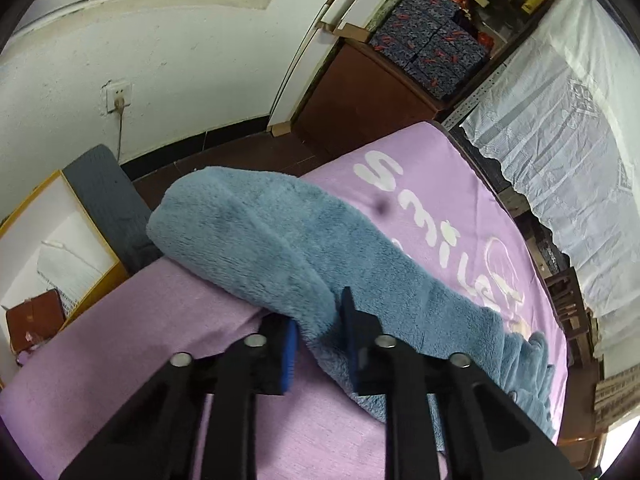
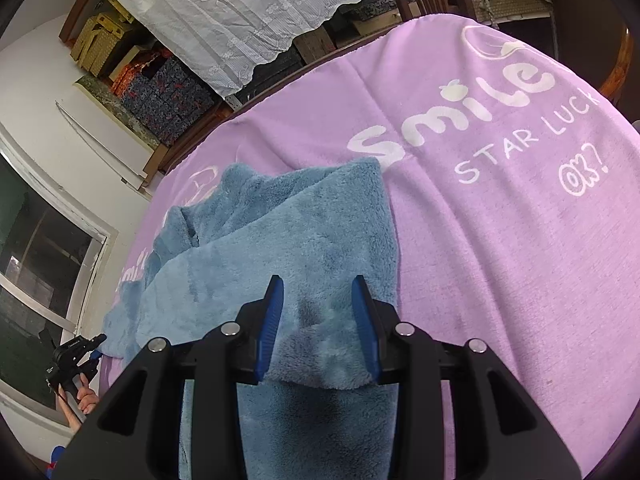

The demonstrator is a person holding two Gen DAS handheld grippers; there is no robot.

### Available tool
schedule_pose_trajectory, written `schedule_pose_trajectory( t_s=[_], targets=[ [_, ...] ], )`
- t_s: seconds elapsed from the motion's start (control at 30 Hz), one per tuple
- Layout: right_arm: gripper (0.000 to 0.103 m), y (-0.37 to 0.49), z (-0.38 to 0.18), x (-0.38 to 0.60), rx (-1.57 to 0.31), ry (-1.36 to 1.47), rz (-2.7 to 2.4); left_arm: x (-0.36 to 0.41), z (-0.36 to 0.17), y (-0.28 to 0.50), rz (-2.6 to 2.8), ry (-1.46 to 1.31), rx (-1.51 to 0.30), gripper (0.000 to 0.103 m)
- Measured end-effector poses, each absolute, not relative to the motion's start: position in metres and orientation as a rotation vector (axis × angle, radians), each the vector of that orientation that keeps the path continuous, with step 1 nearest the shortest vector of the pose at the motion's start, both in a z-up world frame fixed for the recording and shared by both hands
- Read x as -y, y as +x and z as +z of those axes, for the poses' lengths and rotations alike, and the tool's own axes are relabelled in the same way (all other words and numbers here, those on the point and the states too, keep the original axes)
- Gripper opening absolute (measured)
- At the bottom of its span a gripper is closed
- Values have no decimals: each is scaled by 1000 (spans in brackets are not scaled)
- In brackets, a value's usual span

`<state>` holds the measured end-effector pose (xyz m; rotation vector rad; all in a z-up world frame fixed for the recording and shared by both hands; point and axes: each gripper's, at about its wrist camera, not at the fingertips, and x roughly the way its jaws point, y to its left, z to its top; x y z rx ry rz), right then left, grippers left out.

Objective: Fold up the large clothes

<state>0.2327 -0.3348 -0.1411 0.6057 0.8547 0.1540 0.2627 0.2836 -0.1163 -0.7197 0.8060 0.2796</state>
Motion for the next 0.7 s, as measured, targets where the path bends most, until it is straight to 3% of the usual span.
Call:
schedule_pose_trajectory(
  t_s=[0.13, 0.33, 0.47, 0.7],
  targets=[
    [35, 233, -142, 334, -856, 614, 157, -290, -116, 260, 267, -753, -792, 15],
    [35, 234, -143, 335, -857, 627, 157, -289, -112, 261, 266, -749, -783, 22],
    [35, 234, -143, 336, -857, 629, 157, -282, -106, 263, 280, -684, -785, 10],
    [35, 233, -143, 336, -857, 636, 159, -250, -72, 265, 298, -480, -771, 8]
  ],
)
